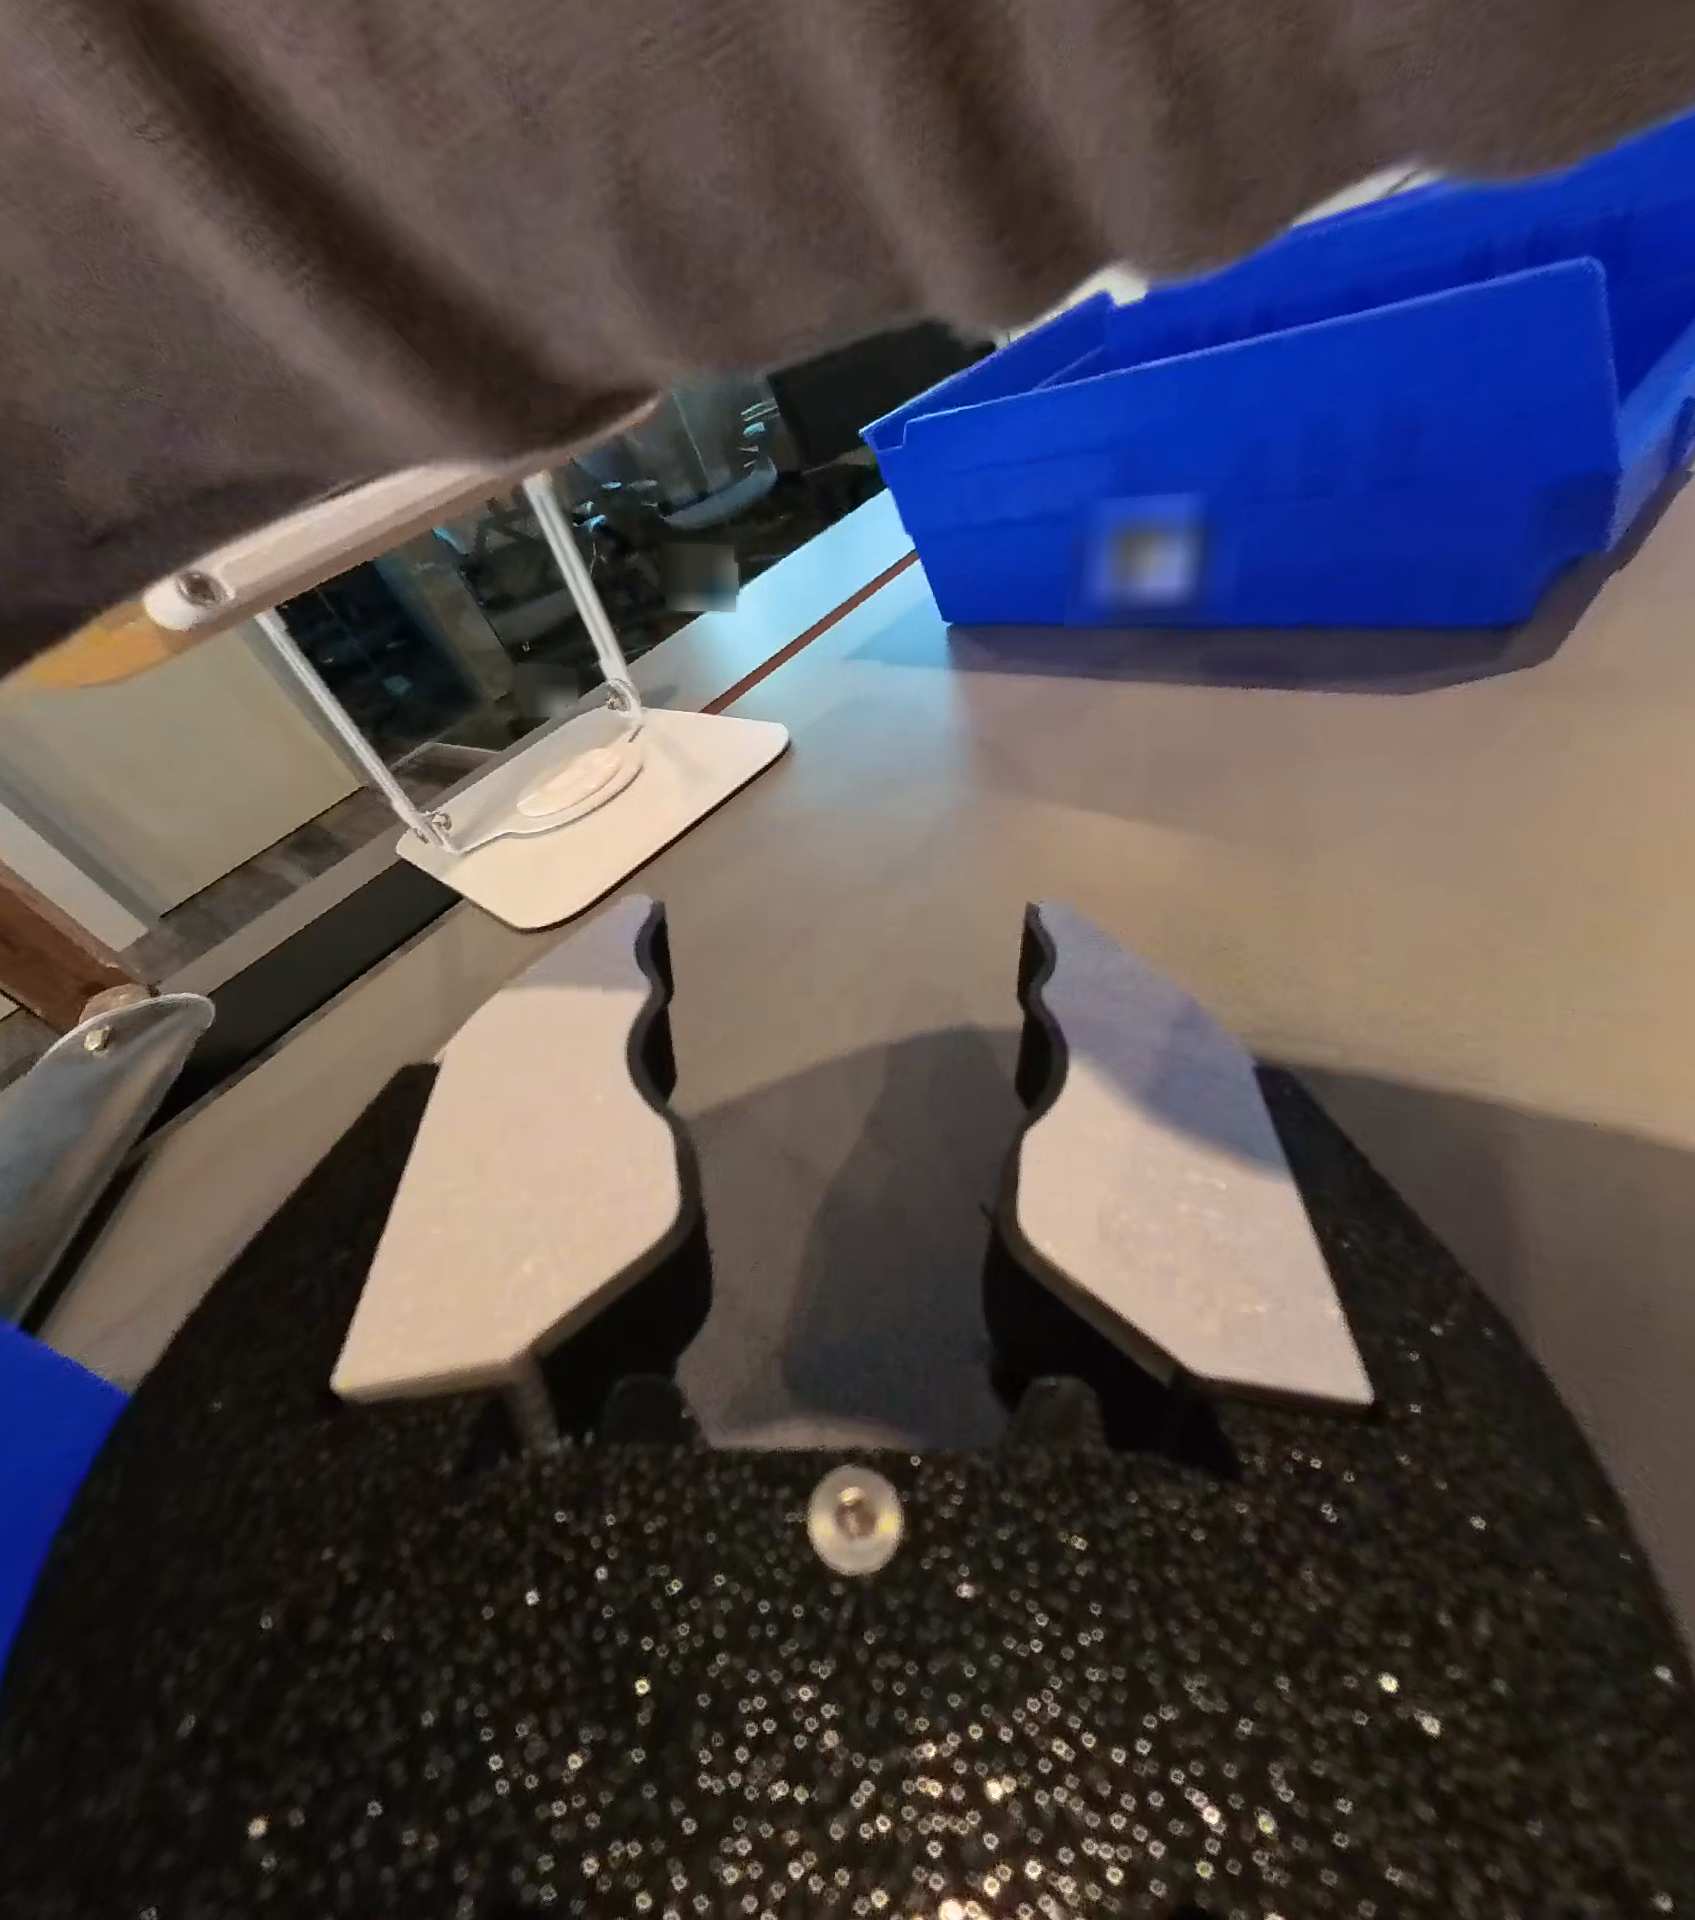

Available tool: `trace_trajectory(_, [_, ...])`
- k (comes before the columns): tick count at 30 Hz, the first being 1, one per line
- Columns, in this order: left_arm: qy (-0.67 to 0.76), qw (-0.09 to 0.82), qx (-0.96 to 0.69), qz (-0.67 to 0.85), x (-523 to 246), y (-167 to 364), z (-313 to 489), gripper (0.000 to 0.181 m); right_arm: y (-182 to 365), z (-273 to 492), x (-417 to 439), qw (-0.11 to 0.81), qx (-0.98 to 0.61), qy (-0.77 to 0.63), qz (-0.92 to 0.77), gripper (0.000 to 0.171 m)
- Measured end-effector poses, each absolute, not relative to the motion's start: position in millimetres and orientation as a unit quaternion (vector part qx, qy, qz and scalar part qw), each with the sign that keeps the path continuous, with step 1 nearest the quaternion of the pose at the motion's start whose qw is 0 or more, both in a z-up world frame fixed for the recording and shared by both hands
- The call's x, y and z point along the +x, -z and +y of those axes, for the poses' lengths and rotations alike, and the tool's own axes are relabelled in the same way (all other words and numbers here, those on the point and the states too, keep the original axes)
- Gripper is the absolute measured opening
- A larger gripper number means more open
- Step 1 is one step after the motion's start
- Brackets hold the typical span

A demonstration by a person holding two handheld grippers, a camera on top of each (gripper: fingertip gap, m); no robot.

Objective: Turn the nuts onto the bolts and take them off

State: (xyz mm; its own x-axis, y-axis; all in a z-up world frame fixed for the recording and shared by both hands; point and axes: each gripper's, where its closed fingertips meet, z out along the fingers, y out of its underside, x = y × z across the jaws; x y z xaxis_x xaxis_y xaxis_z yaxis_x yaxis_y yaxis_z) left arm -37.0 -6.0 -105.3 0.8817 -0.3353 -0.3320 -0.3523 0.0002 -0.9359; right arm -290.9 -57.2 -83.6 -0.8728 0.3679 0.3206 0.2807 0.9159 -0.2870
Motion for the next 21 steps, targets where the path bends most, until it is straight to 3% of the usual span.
trace_trajectory(1, [-0.006, 0.663, -0.708, 0.242, -38, 106, -6, 0.064, 93, -58, -299, 0.173, -0.159, -0.104, -0.966, 0.020])
trace_trajectory(9, [0.001, 0.662, -0.717, 0.220, -49, 107, -2, 0.065, 139, -73, -329, 0.078, -0.112, -0.081, -0.987, 0.035])
trace_trajectory(15, [0.006, 0.661, -0.721, 0.210, -54, 107, -2, 0.066, 159, -80, -335, 0.040, -0.103, -0.066, -0.992, 0.028])
trace_trajectory(17, [0.005, 0.659, -0.722, 0.210, -55, 108, -3, 0.067, 162, -80, -334, 0.033, -0.108, -0.058, -0.992, 0.010])
trace_trajectory(21, [0.021, 0.658, -0.724, 0.206, -52, 108, -5, 0.068, 145, -72, -334, 0.068, -0.123, -0.052, -0.989, 0.011])
